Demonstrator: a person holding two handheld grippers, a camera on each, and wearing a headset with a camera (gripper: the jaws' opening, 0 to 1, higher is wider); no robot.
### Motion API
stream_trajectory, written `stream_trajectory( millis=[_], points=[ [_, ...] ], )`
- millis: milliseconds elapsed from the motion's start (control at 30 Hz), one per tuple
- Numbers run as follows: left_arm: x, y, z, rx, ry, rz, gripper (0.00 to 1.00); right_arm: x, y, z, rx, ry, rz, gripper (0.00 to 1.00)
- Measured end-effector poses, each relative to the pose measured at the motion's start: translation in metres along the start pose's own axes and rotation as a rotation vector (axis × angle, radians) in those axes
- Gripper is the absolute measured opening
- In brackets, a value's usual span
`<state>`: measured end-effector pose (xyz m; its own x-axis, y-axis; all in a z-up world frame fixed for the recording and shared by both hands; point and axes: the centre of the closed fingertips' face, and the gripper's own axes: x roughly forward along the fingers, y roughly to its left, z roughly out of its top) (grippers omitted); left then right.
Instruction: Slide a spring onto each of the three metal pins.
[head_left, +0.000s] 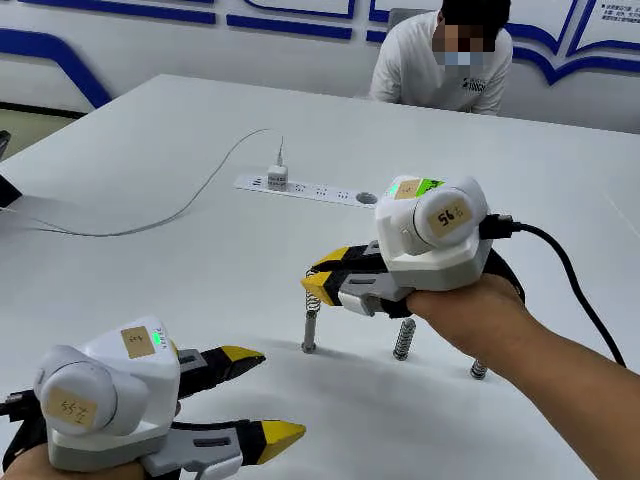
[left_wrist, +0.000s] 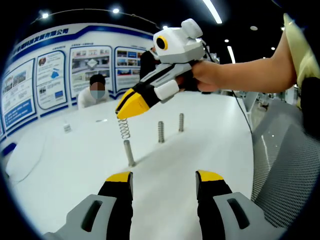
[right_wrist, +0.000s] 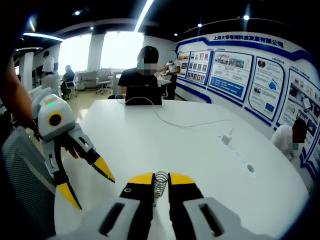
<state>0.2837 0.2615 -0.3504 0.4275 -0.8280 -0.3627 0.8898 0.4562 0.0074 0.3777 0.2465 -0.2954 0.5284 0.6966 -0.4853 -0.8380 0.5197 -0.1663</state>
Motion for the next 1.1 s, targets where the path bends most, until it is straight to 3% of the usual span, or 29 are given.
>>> stream_trajectory(
  millis=[1100],
  points=[
    [0.000,-0.002,-0.002,-0.001,0.007,-0.005,0.51,0.012,0.004,-0.024,0.028,0.047,0.013,0.12]
  ],
)
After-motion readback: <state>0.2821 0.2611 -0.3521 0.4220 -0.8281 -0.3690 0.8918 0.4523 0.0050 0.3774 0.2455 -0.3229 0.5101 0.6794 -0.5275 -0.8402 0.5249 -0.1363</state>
